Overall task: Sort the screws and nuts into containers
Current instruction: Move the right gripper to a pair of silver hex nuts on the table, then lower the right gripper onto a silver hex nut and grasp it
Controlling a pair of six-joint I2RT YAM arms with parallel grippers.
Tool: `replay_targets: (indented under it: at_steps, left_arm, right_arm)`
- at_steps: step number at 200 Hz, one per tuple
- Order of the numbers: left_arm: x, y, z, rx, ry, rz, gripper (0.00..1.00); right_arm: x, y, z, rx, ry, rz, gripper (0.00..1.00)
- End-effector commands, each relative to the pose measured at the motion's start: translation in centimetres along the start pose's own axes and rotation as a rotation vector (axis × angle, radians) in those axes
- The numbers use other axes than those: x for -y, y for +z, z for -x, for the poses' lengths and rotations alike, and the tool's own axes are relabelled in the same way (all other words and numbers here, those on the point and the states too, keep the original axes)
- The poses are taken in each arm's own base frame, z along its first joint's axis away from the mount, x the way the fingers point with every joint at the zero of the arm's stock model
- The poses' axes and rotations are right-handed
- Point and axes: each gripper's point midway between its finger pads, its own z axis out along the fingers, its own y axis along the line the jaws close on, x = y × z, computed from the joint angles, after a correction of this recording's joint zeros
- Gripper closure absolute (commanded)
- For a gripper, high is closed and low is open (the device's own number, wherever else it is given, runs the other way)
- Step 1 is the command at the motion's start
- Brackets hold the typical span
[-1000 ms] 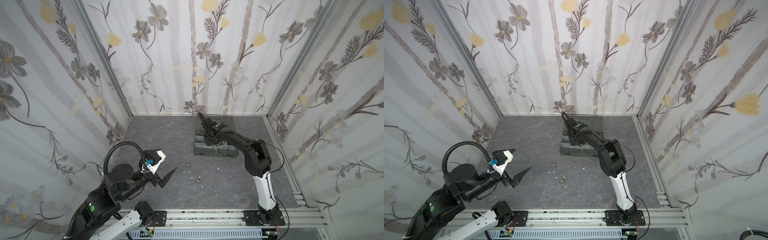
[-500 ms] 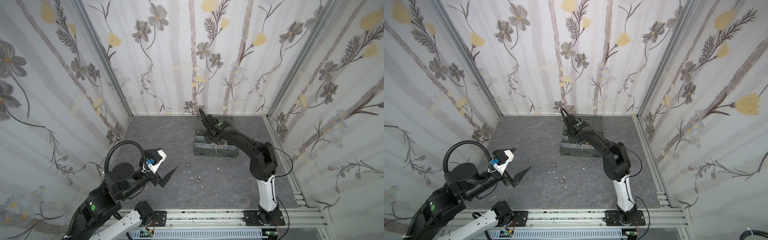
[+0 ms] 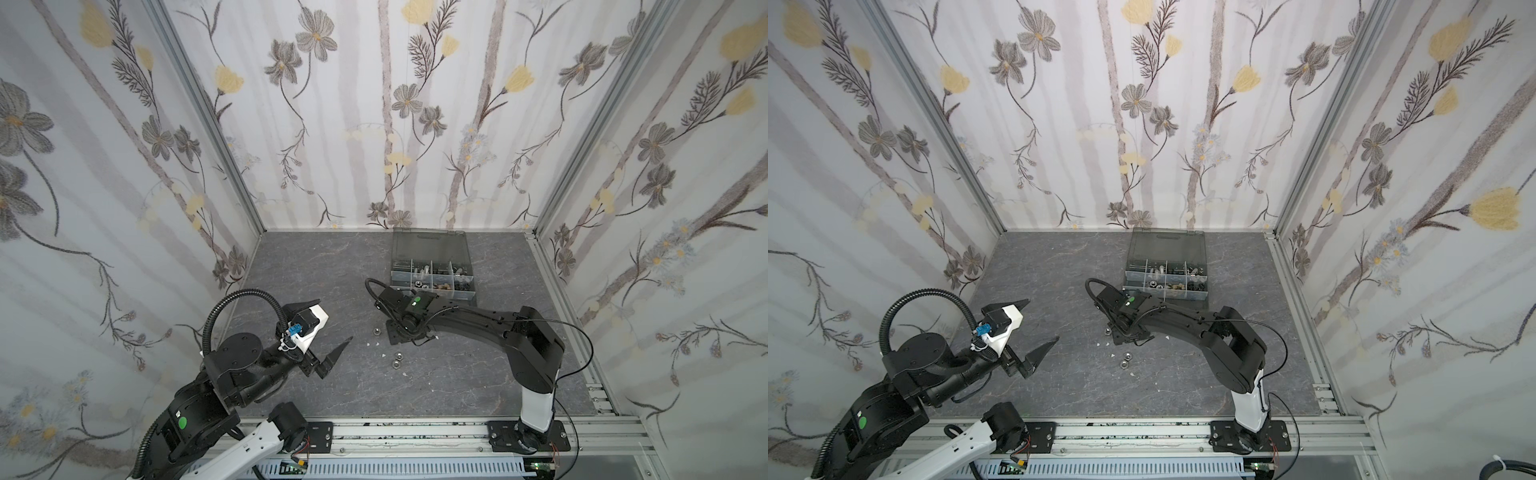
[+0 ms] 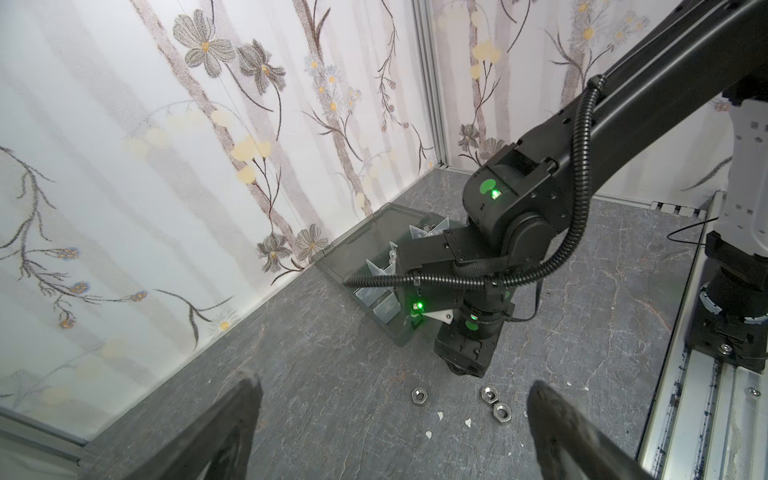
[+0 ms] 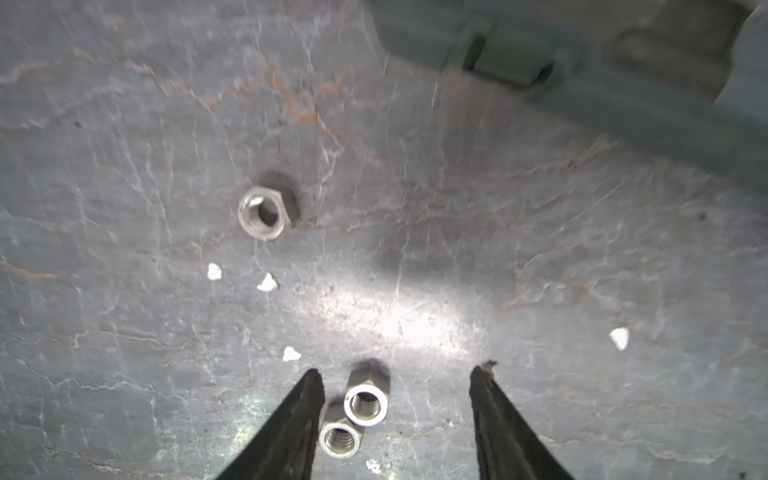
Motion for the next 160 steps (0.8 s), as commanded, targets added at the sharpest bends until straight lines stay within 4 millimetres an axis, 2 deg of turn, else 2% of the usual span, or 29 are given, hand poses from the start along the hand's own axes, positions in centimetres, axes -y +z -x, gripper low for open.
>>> replay_targets:
  at_steps: [1,35,76,104,160]
  left_arm:
    - [0.1,-0.2,1.1,0.054,-0.002,-0.006,0.0]
    - [0.2,-0.4,1.1,0.07,0.003,-0.012,0.0]
    - [0.2,-0.7,1.1,0.073,0.002,-0.013,0.0]
    - [0.3,-0.7,1.0,0.077,0.006,-0.012,0.0]
    - [0.3,-0.7,0.9,0.074,0.005,-0.016,0.0]
  right_arm:
    - [-1.1,0.7,-1.8,-0.026,0.089,0.035,0.43]
    - [-2.0,1.8,-3.3,-0.05,0.089,0.064,0.44]
    - [-1.8,3.0,-4.5,-0.083,0.084,0.04,0.53]
    - [-0.9,3.3,-4.7,-0.08,0.072,0.003,0.6]
    - [-0.4,4.0,-4.6,-0.075,0.049,-0.036,0.61]
